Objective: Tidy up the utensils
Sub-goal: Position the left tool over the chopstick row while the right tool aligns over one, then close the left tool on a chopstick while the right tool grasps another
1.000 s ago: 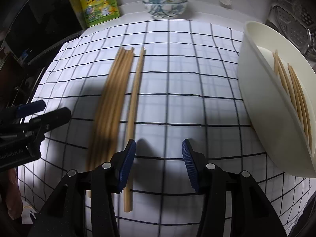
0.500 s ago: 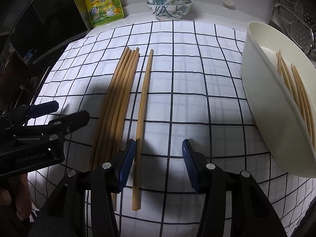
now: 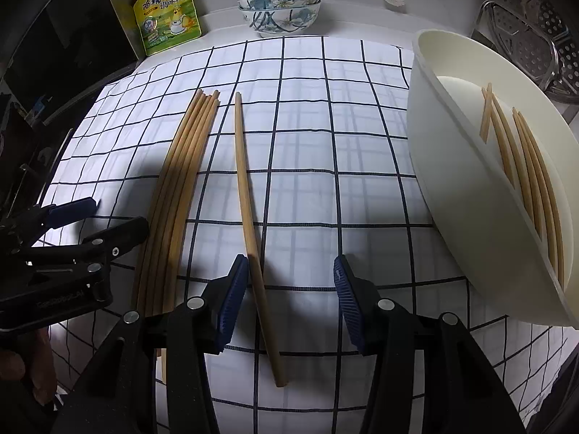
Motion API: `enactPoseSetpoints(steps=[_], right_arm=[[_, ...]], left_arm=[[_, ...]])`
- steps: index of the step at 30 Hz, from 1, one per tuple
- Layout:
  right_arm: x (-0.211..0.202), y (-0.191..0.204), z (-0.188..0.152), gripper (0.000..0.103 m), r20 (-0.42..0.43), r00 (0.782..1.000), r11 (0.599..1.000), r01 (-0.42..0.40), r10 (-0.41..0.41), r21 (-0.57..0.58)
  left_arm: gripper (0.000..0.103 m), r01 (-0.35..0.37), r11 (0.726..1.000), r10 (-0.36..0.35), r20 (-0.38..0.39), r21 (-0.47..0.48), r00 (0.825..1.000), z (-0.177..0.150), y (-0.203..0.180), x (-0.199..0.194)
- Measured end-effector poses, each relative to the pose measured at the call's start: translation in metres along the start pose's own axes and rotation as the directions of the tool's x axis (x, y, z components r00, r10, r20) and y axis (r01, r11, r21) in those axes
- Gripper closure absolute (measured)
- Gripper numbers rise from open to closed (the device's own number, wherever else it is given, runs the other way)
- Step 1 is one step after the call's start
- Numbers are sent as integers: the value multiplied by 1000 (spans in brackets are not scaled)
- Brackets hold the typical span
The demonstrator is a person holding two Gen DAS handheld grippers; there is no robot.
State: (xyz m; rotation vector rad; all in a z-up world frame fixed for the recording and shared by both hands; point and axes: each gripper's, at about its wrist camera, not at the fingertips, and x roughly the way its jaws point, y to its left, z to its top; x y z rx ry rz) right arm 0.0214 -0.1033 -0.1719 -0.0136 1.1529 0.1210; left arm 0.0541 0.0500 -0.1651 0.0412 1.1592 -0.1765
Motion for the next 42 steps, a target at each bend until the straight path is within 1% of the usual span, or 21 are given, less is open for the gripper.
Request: enactPoseSetpoints(steps=[5,7,9,13,15,16,18,19,20,21,22,23,24,25,27,32,36,42], right_arm=[[0,3,1,56,3,1000,1000,-8,8,-7],[1,3,2,56,1,1000,1000,-9,9,-9],[1,5,3,56,1,1000,1000,-12,12,-14],[3,9,6,56,6,1000,999,-9,9,-32],[5,10,8,56,11,1000,999,-2,2,-41],[7,12,9,56,13,1000,999,7,-6,-51],[10,18,9,57,19,999,997,28,-27,-78],[10,18,9,59,23,999,996,30,-28,-88],[10,20,9,63,25,999,995,23,-21,-92],[10,20,9,69,25,1000,995,18,-16,-95],[10,21,9,73,26,1000,995,13,-11,-99],[10,21,10,82,27,1000,995,11,-9,-101],[10,22,10,91,26,1000,995,11,-8,-102],[10,22,11,95,22,1000,995,11,-9,-103],[10,21,12,97,13,1000,995,-4,6,-97],[1,17,14,97,24,999,998,-37,38,-57],[-15,17,19,97,54,996,997,-66,69,-45],[-42,13,30,97,100,988,993,-114,118,-42]], left_arm=[[19,-18,1000,18,-9,3,1000,-1,1,-1],[19,-47,999,48,-26,28,999,-2,-2,2],[19,-60,997,61,-21,43,998,-3,-3,2],[19,-61,998,61,-17,15,998,1,4,3],[21,-63,998,63,-9,9,998,4,6,4],[24,-63,998,63,-2,10,998,6,5,5],[34,-61,998,60,7,17,998,9,2,4],[43,-58,998,57,12,20,998,11,0,4],[51,-55,998,55,13,20,998,13,-1,3],[56,-51,998,51,16,21,999,14,-3,3],[69,-48,999,47,16,22,999,16,-4,2],[85,-40,999,39,15,22,999,17,-4,2],[92,-33,999,32,11,21,999,18,-4,1],[95,-18,1000,18,4,17,1000,19,-3,2],[96,-2,1000,2,-4,6,1000,19,-1,2],[96,15,1000,-15,-20,-9,1000,18,2,-2],[96,13,1000,-13,-7,-6,1000,18,3,-16],[96,20,1000,-20,32,-7,999,26,-1,-41]])
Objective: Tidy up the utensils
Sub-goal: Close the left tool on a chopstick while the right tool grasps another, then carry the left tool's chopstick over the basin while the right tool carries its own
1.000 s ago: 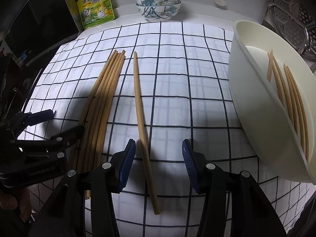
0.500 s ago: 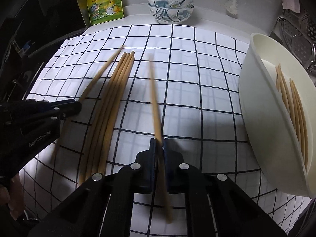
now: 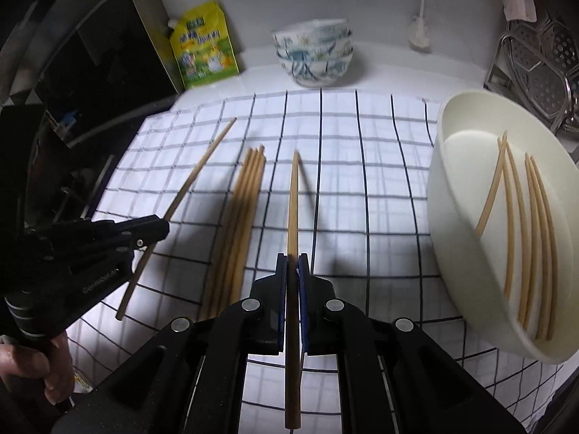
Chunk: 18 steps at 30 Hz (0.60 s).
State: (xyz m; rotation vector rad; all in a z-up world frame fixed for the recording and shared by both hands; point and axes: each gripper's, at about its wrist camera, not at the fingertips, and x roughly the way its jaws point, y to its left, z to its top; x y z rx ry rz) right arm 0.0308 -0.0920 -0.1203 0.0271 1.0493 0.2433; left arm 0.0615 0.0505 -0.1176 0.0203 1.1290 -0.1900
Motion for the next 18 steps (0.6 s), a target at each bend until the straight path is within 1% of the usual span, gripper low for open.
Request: enactPoseSetpoints(steps=[5,10,14,18], right_arm=[[-22,-8,6,97,38,999,1000,-22,21,8],[-50,-21,9,97,93,995,999,-42,41,19],[-74,-38,11,97,136,990,998,-49,43,39],[-98,-66,14,97,188,982,996,-31,15,79]], left_arm=[[96,11,1000,-11,25,-9,1000,10,-10,-18],[96,26,1000,-26,79,8,997,22,-30,-42],[96,47,998,-51,113,36,992,31,-53,-57],[96,74,994,-84,131,81,988,40,-86,-65]])
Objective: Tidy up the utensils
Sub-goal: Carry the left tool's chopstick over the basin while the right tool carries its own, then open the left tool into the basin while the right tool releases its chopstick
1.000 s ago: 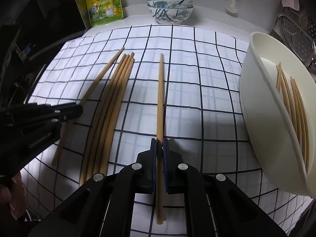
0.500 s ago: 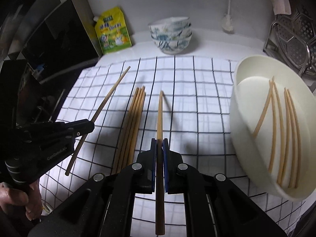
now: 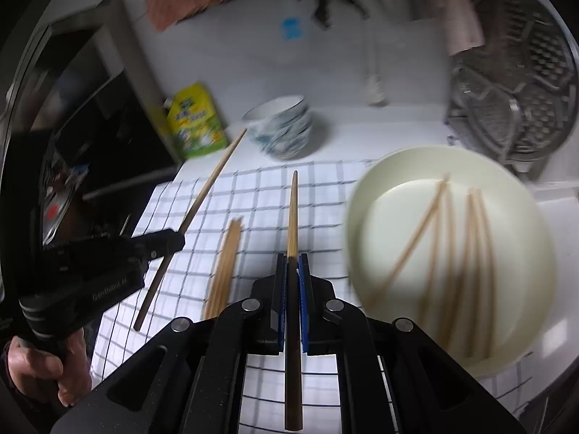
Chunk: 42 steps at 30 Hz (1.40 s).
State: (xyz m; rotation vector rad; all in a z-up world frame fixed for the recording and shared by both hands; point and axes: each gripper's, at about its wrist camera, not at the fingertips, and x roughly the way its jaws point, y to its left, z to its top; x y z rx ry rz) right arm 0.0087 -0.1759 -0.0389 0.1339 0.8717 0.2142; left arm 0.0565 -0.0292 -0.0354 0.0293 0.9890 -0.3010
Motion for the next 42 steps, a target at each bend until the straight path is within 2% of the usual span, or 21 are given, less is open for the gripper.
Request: enactPoseSetpoints(steps=[7,12,19,28,29,30,31,32,34,42], right_arm=[[-25,-72,2,97,37,993,991,107,-110,85],[-25,-130,-5,97,11,985,972,171,-174,159],[-12,-181,-12,97,-32,980,958,199,-197,205],[8,-198,-14,97,-60,982,961,188,-180,201],[7,-199,-14,95,-59,982,961,189,-181,201],[5,-200,-15,87,-53,981,960,192,-185,204],[3,-200,-15,84,-50,981,958,195,-189,208],[1,-201,-16,80,-46,981,957,196,-191,212],[-4,-200,-17,80,-41,982,957,190,-186,217],[-13,-178,-20,74,-42,988,969,157,-151,190]], left_arm=[[96,89,992,-90,1,89,996,25,-75,13],[96,157,977,-153,-41,147,987,40,-132,40],[96,160,965,-136,-123,206,983,40,-184,86],[95,127,973,-96,-159,193,983,47,-192,113],[93,117,975,-89,-155,186,984,48,-191,113],[90,105,978,-79,-147,179,986,50,-189,112],[78,98,980,-75,-139,173,987,51,-186,110],[59,94,982,-72,-133,165,989,51,-184,108],[43,83,987,-69,-104,140,992,52,-176,100],[42,59,995,-53,-67,84,996,43,-144,70]])
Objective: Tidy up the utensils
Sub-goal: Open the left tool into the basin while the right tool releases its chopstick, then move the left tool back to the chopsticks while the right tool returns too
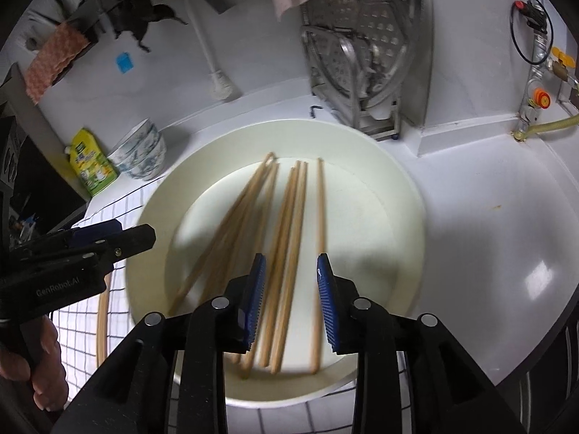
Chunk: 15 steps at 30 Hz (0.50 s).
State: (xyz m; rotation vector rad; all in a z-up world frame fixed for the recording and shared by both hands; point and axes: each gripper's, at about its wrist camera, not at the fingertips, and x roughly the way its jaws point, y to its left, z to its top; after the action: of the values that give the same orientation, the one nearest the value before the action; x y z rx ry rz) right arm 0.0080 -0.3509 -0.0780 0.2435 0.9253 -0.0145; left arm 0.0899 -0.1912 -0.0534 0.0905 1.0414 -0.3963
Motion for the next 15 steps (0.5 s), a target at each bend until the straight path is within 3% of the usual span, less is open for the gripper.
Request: enactPoseSetpoints(steps=[15], right_arm=[[-1,92,-11,66,-47,996,991,-82,78,-103]], left_arm=[[35,-107,986,110,16,-125,994,-49,102,-47]])
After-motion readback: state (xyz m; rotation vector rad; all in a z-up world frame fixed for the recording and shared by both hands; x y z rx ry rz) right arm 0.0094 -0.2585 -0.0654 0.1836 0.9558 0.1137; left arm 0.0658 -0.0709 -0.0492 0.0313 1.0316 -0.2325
